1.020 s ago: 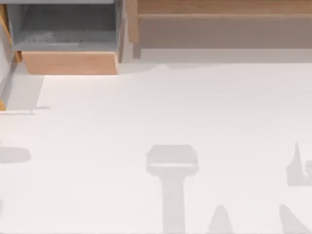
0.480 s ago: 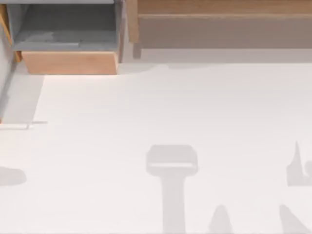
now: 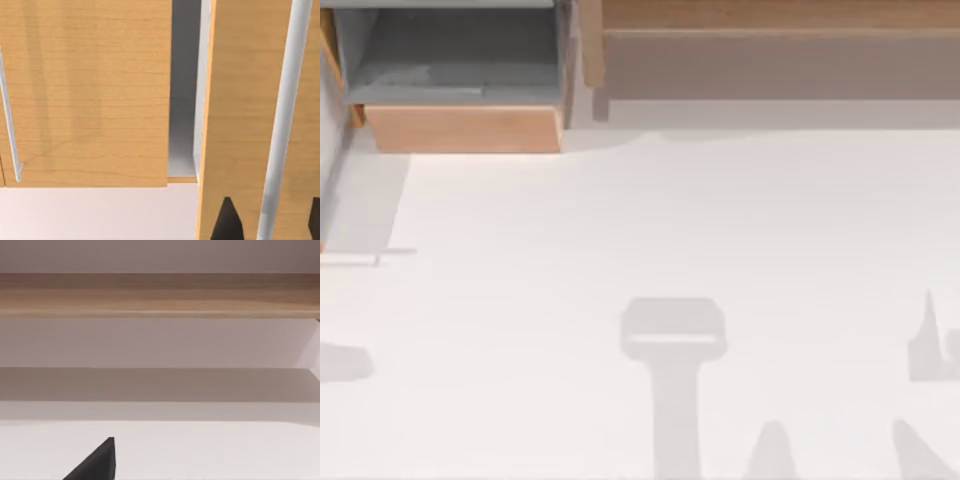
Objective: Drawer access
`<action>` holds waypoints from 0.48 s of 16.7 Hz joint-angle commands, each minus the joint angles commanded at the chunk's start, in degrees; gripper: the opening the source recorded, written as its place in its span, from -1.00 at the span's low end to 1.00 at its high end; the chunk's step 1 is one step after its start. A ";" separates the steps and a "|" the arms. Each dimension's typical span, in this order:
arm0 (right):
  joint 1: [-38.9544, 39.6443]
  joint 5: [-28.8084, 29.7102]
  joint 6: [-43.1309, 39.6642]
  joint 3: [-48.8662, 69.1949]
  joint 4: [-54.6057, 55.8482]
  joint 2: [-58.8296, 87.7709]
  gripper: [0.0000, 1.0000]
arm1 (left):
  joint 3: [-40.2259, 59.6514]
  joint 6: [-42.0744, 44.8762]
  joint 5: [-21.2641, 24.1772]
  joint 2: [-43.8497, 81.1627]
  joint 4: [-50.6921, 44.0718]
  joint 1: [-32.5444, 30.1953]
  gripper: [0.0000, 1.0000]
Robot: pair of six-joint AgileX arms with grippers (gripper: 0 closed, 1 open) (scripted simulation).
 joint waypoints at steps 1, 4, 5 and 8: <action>0.00 0.00 0.00 0.00 0.00 0.00 1.00 | 0.00 0.00 0.00 0.00 0.00 0.00 0.36; 0.00 0.00 0.00 0.00 0.00 0.00 1.00 | 0.00 0.00 0.00 0.00 0.00 0.00 0.81; 0.00 0.00 0.00 0.00 0.00 0.00 1.00 | 0.00 0.00 0.00 0.00 0.00 0.00 0.96; 0.00 0.00 0.00 0.00 0.00 0.00 1.00 | 0.00 0.00 0.00 0.00 0.00 0.00 1.00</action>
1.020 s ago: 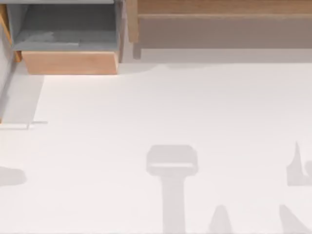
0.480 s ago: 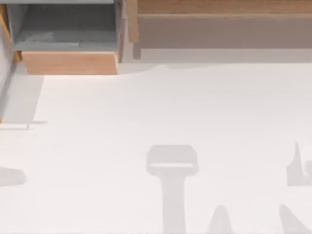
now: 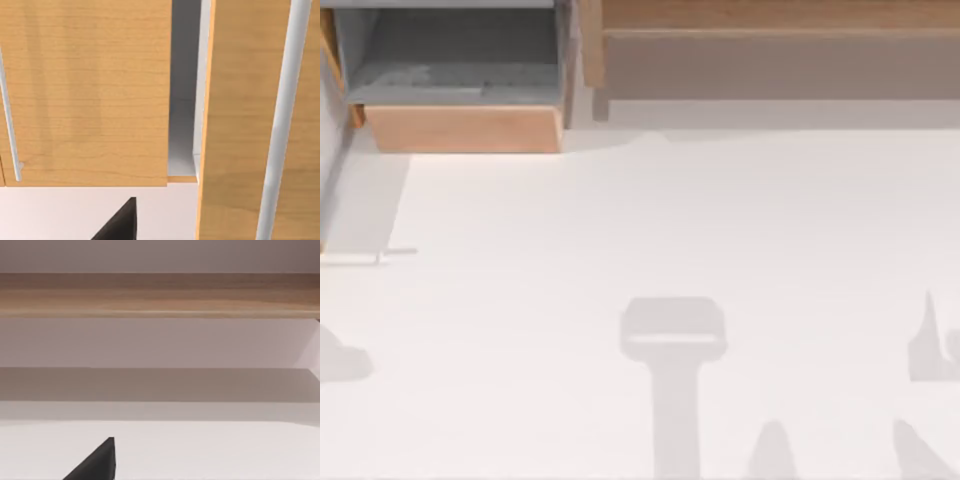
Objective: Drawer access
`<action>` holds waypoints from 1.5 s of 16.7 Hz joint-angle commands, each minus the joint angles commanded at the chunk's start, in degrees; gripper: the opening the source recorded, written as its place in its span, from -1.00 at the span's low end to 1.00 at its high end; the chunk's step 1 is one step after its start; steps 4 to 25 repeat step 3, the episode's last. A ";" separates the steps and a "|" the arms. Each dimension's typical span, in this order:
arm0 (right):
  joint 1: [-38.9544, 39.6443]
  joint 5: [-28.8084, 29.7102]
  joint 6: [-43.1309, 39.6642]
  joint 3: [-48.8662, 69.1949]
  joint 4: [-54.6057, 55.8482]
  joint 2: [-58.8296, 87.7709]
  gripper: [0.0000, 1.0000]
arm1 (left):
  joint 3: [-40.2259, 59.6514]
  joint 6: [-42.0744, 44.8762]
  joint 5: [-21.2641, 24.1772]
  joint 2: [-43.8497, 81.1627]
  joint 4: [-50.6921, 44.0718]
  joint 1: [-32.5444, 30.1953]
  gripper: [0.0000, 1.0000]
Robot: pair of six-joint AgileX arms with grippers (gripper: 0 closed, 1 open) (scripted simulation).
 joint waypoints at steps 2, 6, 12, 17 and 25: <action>0.00 0.00 0.00 0.00 0.00 0.00 1.00 | 0.00 0.00 0.00 0.00 0.00 0.00 1.00; 0.00 0.00 0.00 0.00 0.00 0.00 1.00 | 0.00 0.00 0.00 0.00 0.00 0.00 1.00; 0.00 0.00 0.00 0.00 0.00 0.00 1.00 | 0.00 0.00 0.00 0.00 0.00 0.00 1.00; 0.00 0.00 0.00 0.00 0.00 0.00 1.00 | 0.00 0.00 0.00 0.00 0.00 0.00 1.00; 0.00 0.00 0.00 0.00 0.00 0.00 1.00 | 0.00 0.00 0.00 0.00 0.00 0.00 1.00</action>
